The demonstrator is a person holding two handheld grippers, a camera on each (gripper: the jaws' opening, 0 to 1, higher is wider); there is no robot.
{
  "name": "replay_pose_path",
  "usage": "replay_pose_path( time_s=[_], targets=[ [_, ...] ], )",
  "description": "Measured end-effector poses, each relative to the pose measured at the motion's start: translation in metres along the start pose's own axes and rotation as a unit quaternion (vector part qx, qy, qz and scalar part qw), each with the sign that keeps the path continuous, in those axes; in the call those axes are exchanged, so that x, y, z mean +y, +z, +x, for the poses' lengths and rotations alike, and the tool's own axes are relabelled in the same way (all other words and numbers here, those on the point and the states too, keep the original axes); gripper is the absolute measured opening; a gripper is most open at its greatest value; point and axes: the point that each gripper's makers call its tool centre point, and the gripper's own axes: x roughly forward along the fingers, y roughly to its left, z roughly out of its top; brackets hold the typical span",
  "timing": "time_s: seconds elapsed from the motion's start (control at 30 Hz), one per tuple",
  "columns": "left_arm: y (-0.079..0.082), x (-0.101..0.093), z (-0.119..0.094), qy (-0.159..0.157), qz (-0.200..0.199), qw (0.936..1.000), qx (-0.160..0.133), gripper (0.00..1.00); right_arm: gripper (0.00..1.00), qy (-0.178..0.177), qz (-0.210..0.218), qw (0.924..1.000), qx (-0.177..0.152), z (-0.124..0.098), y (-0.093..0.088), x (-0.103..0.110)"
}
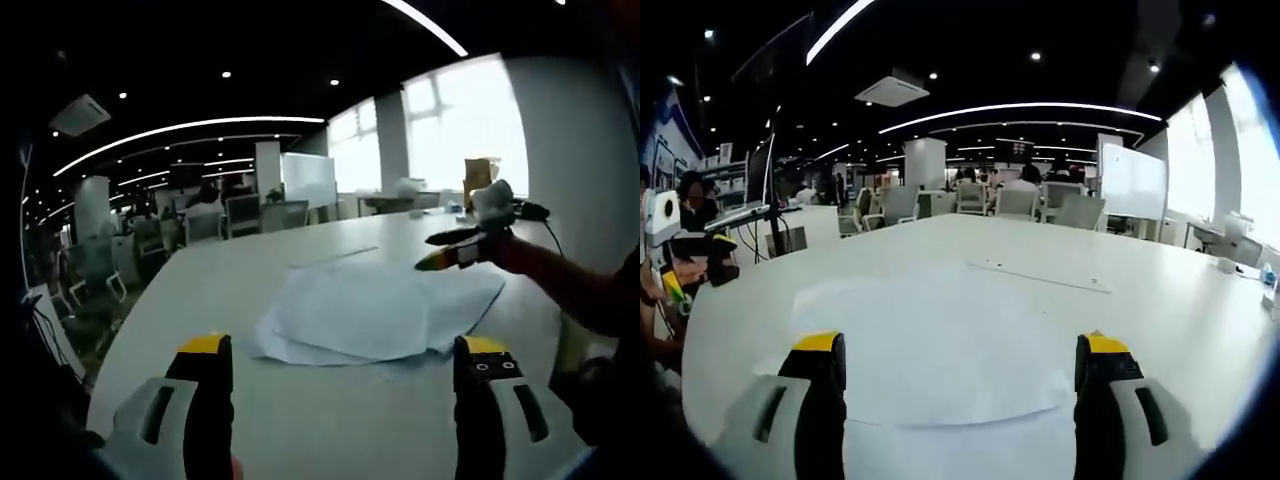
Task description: Organize the stack of printing papers by aligning and flattening the scattered papers on the table
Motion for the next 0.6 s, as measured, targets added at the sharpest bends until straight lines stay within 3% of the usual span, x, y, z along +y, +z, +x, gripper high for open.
replay_pose_path(
  time_s=[0.6],
  targets=[
    [0.003,-0.004,0.000,-0.004,-0.002,1.0000,-0.008,0.94,0.90,-0.011,0.004,0.9996,0.026,0.005,-0.020,-0.004]
  ],
)
